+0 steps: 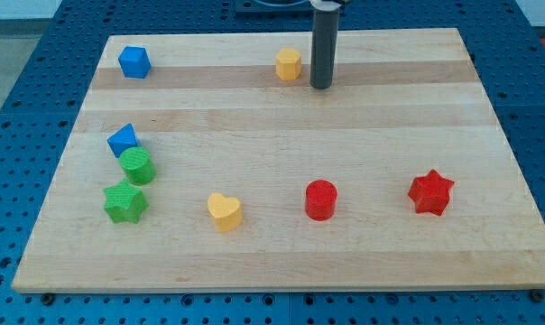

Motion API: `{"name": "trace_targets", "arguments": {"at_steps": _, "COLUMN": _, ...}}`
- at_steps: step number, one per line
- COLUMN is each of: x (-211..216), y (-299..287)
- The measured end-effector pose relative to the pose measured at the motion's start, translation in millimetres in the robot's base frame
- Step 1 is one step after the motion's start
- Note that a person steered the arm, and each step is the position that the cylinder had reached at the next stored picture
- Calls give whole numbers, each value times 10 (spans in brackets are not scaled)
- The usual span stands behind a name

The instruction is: Push the green star into the green circle

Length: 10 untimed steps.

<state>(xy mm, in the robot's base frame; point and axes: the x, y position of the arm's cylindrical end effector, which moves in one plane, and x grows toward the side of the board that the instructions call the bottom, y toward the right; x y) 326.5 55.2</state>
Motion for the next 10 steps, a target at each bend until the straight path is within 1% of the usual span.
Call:
{"name": "trace_targets", "arguments": {"at_steps": 1, "x": 86, "y": 0}}
{"name": "trace_targets", "arguments": {"at_steps": 3, "x": 860, "y": -507}}
{"name": "trace_targets", "arguments": {"at_steps": 6, "x": 1763, "y": -1229}}
{"name": "trace_targets", "arguments": {"at_steps": 7, "x": 1951, "y": -1397}}
{"name": "trace_targets", "arguments": {"at_steps": 9, "x": 1918, "y": -1440}}
{"name": "trace_targets", "arguments": {"at_steps": 10, "x": 2018, "y": -1635}}
